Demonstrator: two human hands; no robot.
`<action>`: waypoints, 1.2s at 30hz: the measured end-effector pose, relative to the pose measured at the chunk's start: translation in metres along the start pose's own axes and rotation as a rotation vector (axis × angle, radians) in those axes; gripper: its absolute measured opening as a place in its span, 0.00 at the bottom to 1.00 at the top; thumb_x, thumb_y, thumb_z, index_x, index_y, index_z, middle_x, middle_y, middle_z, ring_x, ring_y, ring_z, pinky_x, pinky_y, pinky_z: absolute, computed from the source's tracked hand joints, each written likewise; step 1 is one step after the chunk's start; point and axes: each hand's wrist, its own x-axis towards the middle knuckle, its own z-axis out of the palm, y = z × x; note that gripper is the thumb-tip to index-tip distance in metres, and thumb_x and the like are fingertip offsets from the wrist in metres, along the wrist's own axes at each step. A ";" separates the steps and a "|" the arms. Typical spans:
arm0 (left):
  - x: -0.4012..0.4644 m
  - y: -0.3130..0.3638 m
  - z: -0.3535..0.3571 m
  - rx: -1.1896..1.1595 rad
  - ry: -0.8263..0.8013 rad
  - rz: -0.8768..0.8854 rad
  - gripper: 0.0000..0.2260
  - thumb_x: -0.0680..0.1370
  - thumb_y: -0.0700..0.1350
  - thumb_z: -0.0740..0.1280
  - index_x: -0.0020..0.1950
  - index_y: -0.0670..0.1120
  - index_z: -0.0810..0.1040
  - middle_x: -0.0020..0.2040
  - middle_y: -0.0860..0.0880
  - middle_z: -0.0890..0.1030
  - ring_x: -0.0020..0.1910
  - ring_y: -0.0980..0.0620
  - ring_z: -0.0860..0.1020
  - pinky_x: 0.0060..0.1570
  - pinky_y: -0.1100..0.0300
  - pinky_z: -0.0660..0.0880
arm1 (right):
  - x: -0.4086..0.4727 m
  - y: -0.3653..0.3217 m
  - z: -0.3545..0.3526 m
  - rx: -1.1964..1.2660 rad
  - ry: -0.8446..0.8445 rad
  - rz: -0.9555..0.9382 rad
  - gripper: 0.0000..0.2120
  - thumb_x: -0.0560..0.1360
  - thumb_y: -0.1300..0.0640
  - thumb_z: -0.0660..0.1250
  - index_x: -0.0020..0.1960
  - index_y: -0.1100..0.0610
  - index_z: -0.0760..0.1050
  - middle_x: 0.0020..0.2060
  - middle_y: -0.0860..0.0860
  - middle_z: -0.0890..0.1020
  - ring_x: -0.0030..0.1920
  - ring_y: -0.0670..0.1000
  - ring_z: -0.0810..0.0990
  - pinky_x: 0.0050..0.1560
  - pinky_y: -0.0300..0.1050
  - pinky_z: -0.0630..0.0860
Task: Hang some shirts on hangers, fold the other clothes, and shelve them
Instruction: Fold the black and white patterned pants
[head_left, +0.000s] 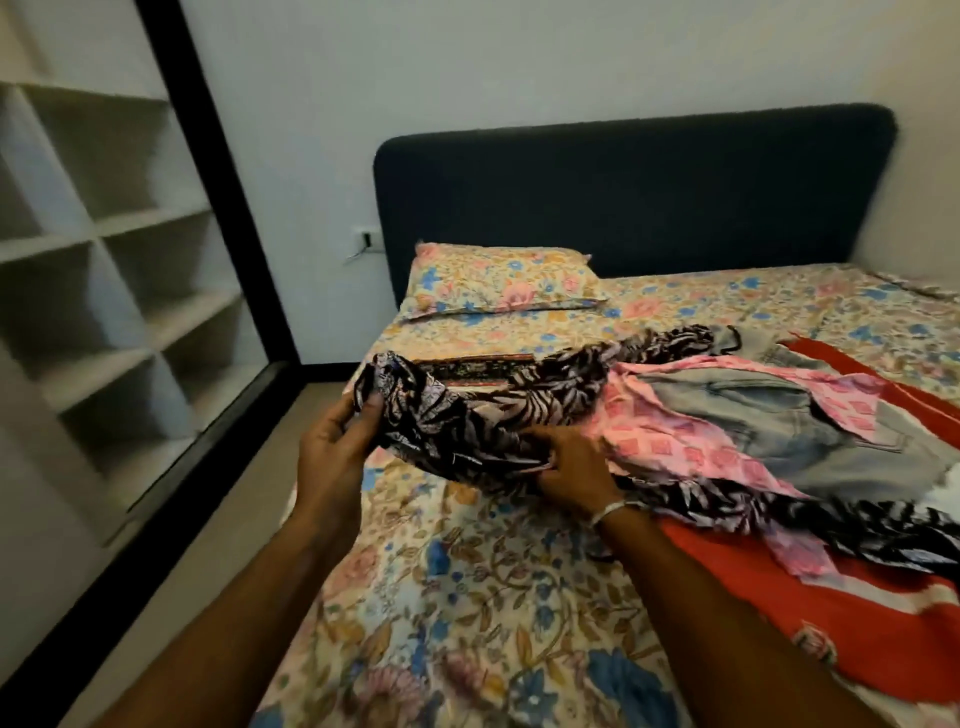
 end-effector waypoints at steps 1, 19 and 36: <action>-0.007 0.001 -0.007 -0.013 0.025 0.002 0.16 0.81 0.48 0.65 0.67 0.44 0.80 0.61 0.47 0.84 0.60 0.48 0.82 0.57 0.56 0.78 | -0.001 -0.004 -0.003 0.004 -0.001 0.016 0.23 0.68 0.62 0.74 0.61 0.49 0.82 0.56 0.50 0.84 0.59 0.50 0.81 0.52 0.37 0.76; -0.060 0.043 -0.097 -0.012 0.084 -0.244 0.27 0.70 0.54 0.78 0.64 0.45 0.75 0.55 0.48 0.83 0.55 0.46 0.83 0.49 0.52 0.80 | -0.076 -0.118 0.021 0.374 -0.625 0.191 0.27 0.70 0.40 0.74 0.65 0.51 0.79 0.62 0.46 0.80 0.64 0.50 0.78 0.71 0.53 0.69; 0.032 0.221 -0.100 0.348 0.148 0.169 0.06 0.79 0.37 0.69 0.46 0.48 0.81 0.37 0.51 0.84 0.41 0.49 0.81 0.39 0.56 0.81 | 0.032 -0.245 -0.166 0.400 0.211 -0.067 0.12 0.78 0.59 0.70 0.36 0.55 0.77 0.31 0.48 0.78 0.31 0.40 0.75 0.38 0.41 0.73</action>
